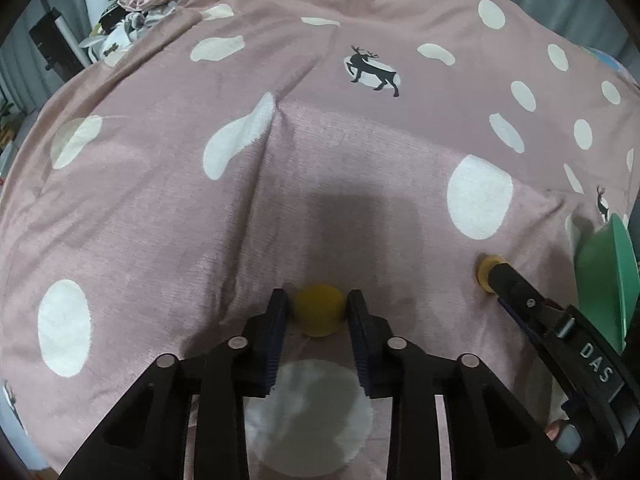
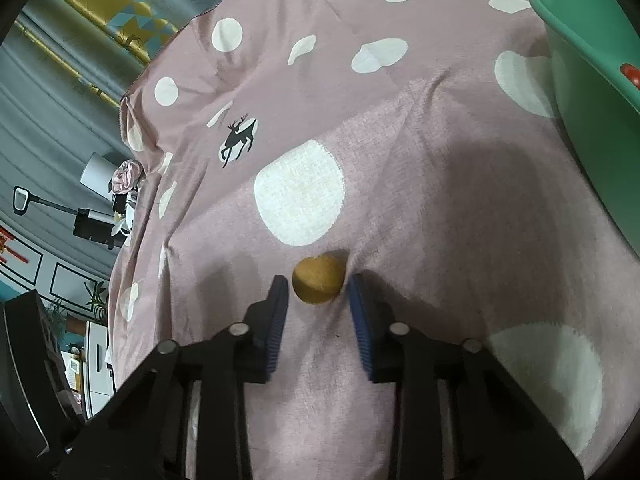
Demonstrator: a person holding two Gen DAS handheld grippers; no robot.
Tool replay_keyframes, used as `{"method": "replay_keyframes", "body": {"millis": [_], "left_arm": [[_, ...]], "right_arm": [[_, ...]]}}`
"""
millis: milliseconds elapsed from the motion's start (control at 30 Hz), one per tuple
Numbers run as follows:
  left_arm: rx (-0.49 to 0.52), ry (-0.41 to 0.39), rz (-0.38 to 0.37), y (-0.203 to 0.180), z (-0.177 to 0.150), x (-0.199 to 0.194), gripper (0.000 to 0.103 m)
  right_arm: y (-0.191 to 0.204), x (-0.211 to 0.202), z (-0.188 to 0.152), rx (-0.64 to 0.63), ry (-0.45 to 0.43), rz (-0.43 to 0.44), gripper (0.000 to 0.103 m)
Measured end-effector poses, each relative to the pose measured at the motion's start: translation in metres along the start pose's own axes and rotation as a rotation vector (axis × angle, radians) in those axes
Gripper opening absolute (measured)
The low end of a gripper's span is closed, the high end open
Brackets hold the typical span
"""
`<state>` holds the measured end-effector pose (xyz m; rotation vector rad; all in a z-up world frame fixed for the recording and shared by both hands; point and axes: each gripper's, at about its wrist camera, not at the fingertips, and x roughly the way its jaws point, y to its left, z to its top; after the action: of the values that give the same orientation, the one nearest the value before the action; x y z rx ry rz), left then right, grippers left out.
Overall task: Organize fruits
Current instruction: 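Move both grippers to the small tan fruits and close each on one, then lift both tan fruits and carry them over the green bowl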
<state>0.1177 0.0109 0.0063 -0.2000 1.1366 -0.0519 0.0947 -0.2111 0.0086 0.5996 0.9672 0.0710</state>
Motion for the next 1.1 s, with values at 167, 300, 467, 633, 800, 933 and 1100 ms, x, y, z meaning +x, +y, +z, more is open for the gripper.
{"method": "replay_keyframes", "body": {"millis": [167, 300, 467, 633, 800, 933, 1100], "left_arm": [[-0.021, -0.017, -0.008, 0.001, 0.0, -0.003, 0.028], [-0.02, -0.069, -0.017, 0.004, 0.002, -0.015, 0.028], [-0.023, -0.064, -0.05, 0.001, 0.002, -0.017, 0.028], [-0.024, -0.093, -0.076, 0.001, 0.005, -0.026, 0.028], [-0.071, -0.07, -0.094, 0.003, 0.008, -0.021, 0.028], [-0.034, -0.068, -0.096, -0.013, 0.007, -0.02, 0.028], [-0.003, -0.055, -0.113, -0.021, 0.004, -0.02, 0.028]], "right_arm": [[-0.004, -0.001, -0.002, 0.02, 0.004, 0.033, 0.026], [-0.005, -0.001, -0.002, 0.025, 0.003, 0.036, 0.025], [-0.005, -0.001, -0.003, 0.035, -0.001, 0.041, 0.025], [-0.007, -0.006, -0.004, 0.052, -0.001, 0.046, 0.022], [-0.009, -0.019, -0.002, 0.057, -0.032, 0.072, 0.009], [-0.014, -0.018, 0.001, 0.047, -0.012, 0.066, 0.012], [-0.019, -0.012, 0.004, 0.083, -0.01, 0.062, 0.014]]}}
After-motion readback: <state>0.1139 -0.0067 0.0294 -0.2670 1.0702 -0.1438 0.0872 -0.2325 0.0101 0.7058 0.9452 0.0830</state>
